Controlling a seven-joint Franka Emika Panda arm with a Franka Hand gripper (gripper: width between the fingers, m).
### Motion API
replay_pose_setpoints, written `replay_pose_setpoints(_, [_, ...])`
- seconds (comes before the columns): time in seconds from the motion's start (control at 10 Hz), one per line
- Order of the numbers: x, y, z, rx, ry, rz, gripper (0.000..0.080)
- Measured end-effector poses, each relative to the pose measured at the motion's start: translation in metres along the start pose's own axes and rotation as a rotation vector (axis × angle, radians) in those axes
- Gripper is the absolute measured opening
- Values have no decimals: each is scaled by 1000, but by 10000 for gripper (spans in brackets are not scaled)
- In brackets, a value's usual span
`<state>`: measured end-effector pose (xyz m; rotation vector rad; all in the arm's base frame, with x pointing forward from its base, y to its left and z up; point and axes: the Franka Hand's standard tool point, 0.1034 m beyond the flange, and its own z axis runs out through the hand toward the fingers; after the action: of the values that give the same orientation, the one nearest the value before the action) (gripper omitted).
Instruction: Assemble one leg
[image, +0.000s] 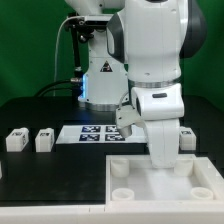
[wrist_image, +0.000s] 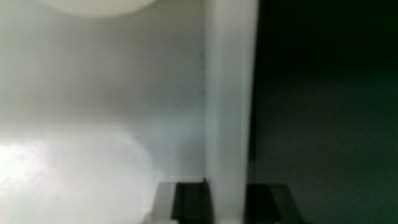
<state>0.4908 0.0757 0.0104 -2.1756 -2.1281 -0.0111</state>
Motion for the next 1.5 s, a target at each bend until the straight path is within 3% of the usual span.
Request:
replay_pose_setpoints(0.1, [-1,0,1,1,0,1,68])
replay_pose_setpoints(0.2, [-1,0,1,1,0,2,285])
replay_pose_setpoints(0.3, [-1,0,1,2,0,2,285])
replay_pose_setpoints(0.4, [-1,0,1,2,0,3,468])
replay_pose_setpoints(0.5, [-2,0,1,2,0,3,592])
replay_pose_setpoints(0.7, [-2,0,1,2,0,4,638])
replay_pose_setpoints(1.3, [-1,0,-2,-1,-1,33,649])
replay_pose_setpoints(1.5, [14,-10,-37,-34,-12,172,649])
